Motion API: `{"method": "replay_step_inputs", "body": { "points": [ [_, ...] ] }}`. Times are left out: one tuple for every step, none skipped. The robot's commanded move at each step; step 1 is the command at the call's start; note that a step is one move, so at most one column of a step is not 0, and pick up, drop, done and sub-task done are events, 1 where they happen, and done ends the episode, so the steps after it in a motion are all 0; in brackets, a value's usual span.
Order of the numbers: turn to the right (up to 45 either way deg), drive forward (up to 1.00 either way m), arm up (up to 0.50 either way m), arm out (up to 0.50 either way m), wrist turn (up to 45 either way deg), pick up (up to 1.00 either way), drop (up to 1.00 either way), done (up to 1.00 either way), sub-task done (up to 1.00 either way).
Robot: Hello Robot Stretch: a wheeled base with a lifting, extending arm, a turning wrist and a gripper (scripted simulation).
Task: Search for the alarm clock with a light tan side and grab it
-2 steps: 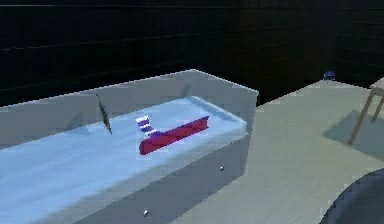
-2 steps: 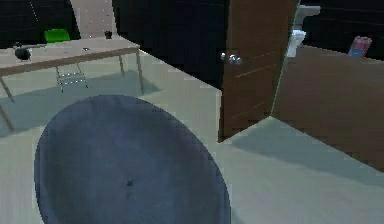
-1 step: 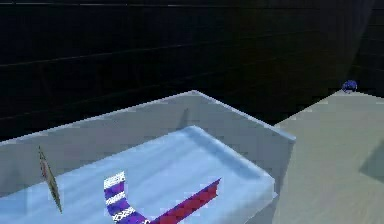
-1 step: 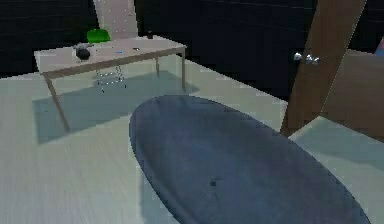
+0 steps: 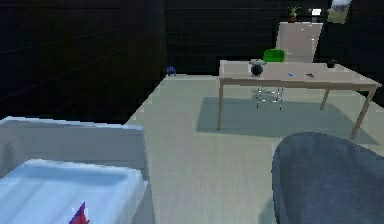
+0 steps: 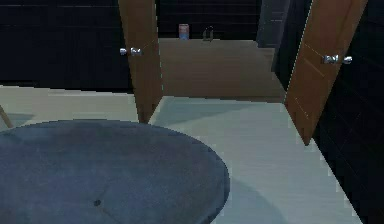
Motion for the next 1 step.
{"method": "replay_step_inputs", "body": {
  "points": [
    [6.0,0.00,0.00,0.00,0.0,0.00,0.00,0.00,0.00]
  ]
}}
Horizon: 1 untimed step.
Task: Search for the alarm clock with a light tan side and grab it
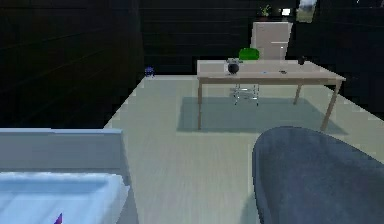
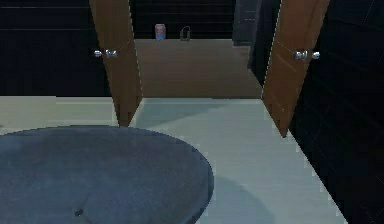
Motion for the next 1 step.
{"method": "replay_step_inputs", "body": {
  "points": [
    [0.0,1.00,0.00,0.00,0.0,0.00,0.00,0.00,0.00]
  ]
}}
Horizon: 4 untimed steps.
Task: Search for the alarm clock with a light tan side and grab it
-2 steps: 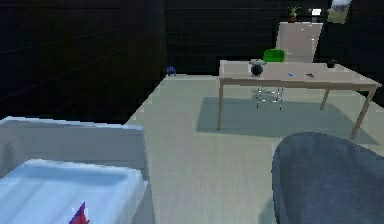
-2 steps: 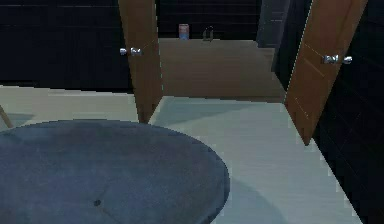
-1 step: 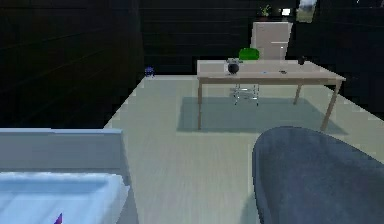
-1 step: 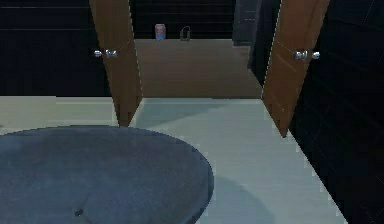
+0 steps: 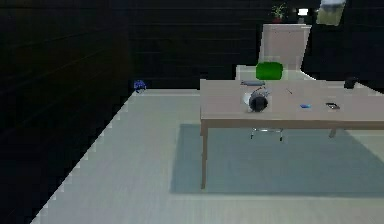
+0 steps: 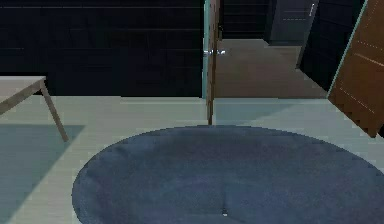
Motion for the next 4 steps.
{"method": "replay_step_inputs", "body": {
  "points": [
    [6.0,0.00,0.00,0.00,0.0,0.00,0.00,0.00,0.00],
    [0.0,0.75,0.00,0.00,0.0,0.00,0.00,0.00,0.00],
    [-45.0,0.00,0.00,0.00,0.0,0.00,0.00,0.00,0.00],
    [-15.0,0.00,0.00,0.00,0.0,0.00,0.00,0.00,0.00]
  ]
}}
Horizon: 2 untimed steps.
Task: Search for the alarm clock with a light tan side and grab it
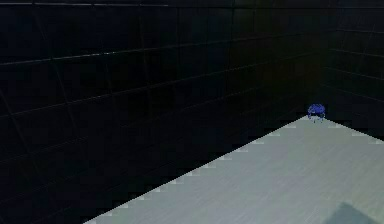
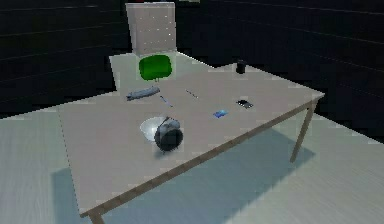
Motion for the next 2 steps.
{"method": "replay_step_inputs", "body": {
  "points": [
    [0.0,0.00,0.50,0.00,0.0,0.00,0.00,0.00,0.00],
    [0.0,0.00,0.38,0.00,0.0,0.00,0.00,0.00,0.00]
  ]
}}
